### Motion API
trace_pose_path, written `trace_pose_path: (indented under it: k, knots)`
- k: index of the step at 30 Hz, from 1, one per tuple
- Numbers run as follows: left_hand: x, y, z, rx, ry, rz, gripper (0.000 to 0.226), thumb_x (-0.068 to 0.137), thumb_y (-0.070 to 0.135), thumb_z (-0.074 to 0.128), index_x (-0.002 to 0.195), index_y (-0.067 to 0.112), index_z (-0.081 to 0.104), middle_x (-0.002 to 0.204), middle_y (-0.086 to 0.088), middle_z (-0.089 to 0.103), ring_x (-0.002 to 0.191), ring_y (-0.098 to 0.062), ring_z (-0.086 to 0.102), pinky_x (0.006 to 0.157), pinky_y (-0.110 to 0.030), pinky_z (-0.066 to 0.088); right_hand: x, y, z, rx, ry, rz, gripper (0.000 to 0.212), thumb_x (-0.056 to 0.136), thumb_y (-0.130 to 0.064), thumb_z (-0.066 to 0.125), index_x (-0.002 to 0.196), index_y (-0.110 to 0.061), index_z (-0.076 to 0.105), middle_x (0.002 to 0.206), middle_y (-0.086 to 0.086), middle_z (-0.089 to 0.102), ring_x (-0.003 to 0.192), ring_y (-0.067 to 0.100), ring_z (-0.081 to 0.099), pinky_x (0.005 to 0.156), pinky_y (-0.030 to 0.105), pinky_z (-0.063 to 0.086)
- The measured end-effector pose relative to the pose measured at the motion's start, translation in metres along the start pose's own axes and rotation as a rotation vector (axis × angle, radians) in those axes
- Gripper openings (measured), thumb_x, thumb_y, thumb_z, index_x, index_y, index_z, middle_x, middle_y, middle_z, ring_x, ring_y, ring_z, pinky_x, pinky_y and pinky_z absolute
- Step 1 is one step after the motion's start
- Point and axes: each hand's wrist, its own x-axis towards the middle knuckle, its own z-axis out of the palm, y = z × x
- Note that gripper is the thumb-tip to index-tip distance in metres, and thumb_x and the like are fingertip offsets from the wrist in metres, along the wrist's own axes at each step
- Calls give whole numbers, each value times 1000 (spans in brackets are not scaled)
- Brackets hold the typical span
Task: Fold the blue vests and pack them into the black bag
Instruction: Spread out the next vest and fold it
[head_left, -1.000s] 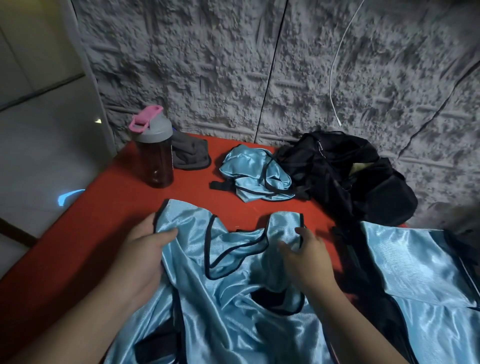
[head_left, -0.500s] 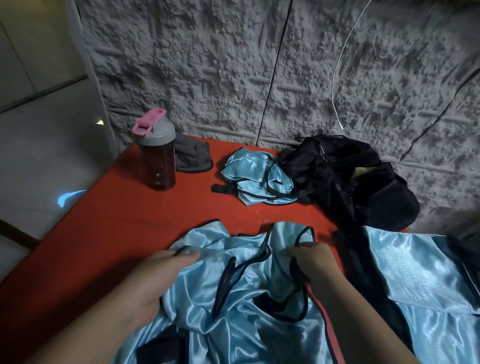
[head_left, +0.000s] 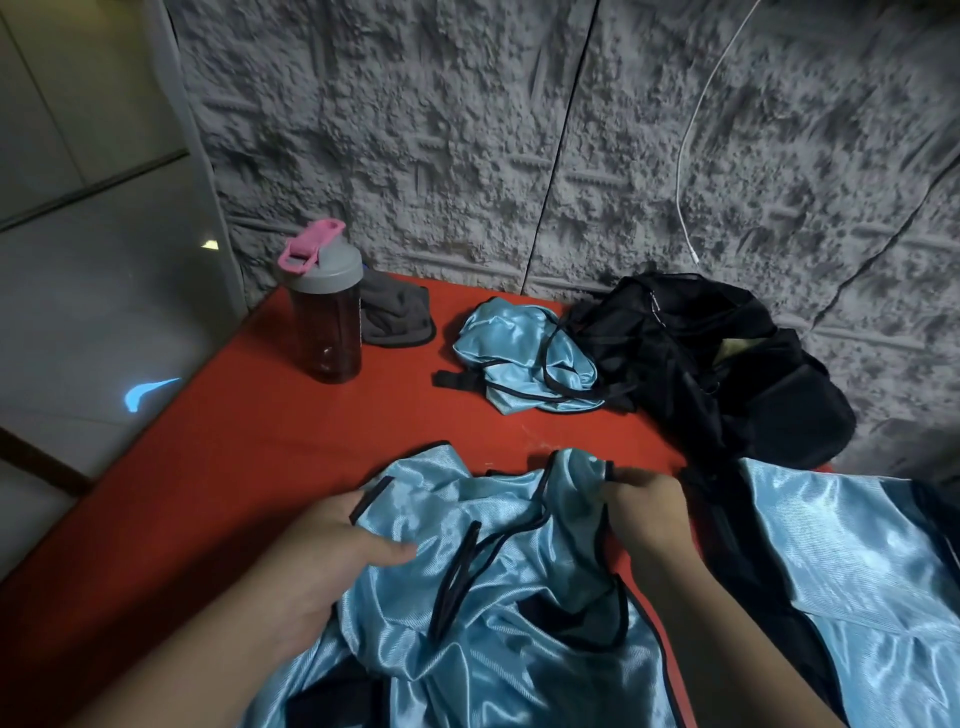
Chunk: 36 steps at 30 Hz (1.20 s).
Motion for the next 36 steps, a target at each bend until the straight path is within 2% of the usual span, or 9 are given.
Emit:
trace_pose_path:
  k: [4,7,8,11,17,24,28,32,36]
  knots:
    - [1,0,0,-104,-14,-31,22,84,2,72,105,10,75,98,-15,77,90,-32,75,86,-44,58,-2,-4,-2,21,60,17,38,60,-43,77,46,-15,54,50,-2,40,52,17,37,53,36,36]
    - [3,1,1,-120,19,-30,13,90,9,70,102,12,75,89,-8,78,76,-20,76,70,-33,60,0,3,-4,-53,92,-13,35,65,-46,81,61,-14,70,50,3,55,50,20,51,51,45,50]
    - [3,1,1,-113,27,-15,13,92,6,68,101,11,75,88,-10,78,75,-22,76,69,-34,61,1,4,-4,-17,87,-20,30,66,-42,82,65,-14,73,53,4,59,52,19,54,51,46,52]
    - [3,2,2,-72,50,57,20,93,-1,63,105,10,74,93,-15,77,87,-33,75,84,-46,58,1,0,-10,98,77,-104,8,80,-17,81,75,-14,76,68,2,73,66,21,66,62,39,54]
    - [-13,8,-3,-167,155,280,30,87,-5,69,110,14,69,96,-9,78,87,-26,76,73,-33,56,-41,-39,-27,470,-30,-340,7,89,9,67,87,2,67,81,14,70,74,20,64,71,32,54]
    - [-70,22,-7,-314,185,497,36,91,-3,62,121,17,64,106,-13,75,95,-30,73,84,-40,55,-120,-87,-68,627,-78,-501,28,91,9,63,78,-15,71,75,8,70,67,19,63,61,26,52]
    - [-106,40,-16,-350,215,587,33,92,-4,61,120,12,67,107,-16,75,98,-33,71,89,-43,53,-157,-114,-108,656,-129,-511,10,88,-3,69,90,-10,75,84,18,70,77,30,62,72,44,49]
    - [-148,67,-19,-407,170,643,18,94,7,64,110,8,73,112,-21,73,104,-34,70,102,-48,49,-201,-146,-149,768,-189,-524,7,79,-5,73,82,-11,75,80,12,71,68,24,66,62,31,54]
    - [-200,94,-14,-397,173,759,16,95,2,62,107,3,72,106,-19,75,105,-37,69,102,-51,49,-244,-172,-179,788,-207,-495,9,82,-5,73,89,-10,71,84,16,68,68,26,65,60,37,56]
